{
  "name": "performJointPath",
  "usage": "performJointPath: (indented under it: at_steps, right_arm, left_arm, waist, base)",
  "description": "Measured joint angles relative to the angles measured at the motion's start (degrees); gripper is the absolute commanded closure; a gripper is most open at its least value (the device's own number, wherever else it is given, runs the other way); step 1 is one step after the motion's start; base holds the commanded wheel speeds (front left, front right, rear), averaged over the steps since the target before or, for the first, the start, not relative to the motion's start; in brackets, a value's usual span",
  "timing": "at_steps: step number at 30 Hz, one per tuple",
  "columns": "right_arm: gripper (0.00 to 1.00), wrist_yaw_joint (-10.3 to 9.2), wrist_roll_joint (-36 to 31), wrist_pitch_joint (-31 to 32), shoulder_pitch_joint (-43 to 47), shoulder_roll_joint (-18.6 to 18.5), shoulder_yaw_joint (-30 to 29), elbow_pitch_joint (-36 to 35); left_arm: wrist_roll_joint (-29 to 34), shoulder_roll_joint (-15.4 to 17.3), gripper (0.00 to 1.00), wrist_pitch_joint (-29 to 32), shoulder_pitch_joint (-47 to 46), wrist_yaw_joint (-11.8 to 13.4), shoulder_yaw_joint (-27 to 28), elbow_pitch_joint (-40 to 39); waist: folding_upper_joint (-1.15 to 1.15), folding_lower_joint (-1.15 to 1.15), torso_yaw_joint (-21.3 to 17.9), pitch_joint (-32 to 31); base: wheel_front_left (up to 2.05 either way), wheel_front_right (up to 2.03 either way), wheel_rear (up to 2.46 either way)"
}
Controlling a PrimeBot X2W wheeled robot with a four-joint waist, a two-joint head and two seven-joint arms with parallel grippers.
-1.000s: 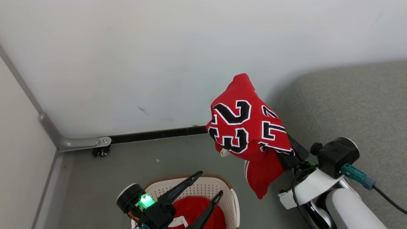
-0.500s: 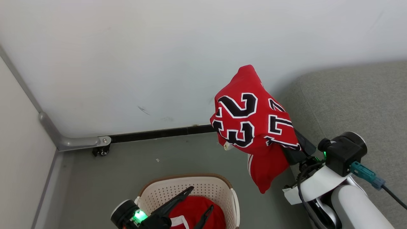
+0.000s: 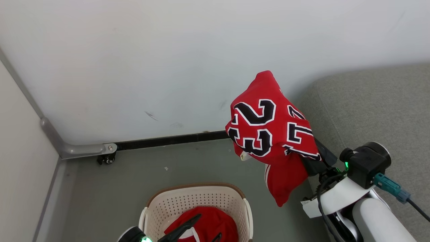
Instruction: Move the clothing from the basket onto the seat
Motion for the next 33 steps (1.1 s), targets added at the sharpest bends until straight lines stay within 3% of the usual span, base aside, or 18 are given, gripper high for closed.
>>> performJointPath:
  at_steps: [33]
  right_arm:
    - [1.00,0.00,-0.58,0.00,3.76,0.38,-5.83,-0.23]
  left_arm:
    - [0.10,-1.72,0.00,0.00,-0.24,0.00,-1.58,1.75]
  waist:
    - [0.00,0.00,-3.07,0.06]
  base:
    - [0.00,0.00,0.00]
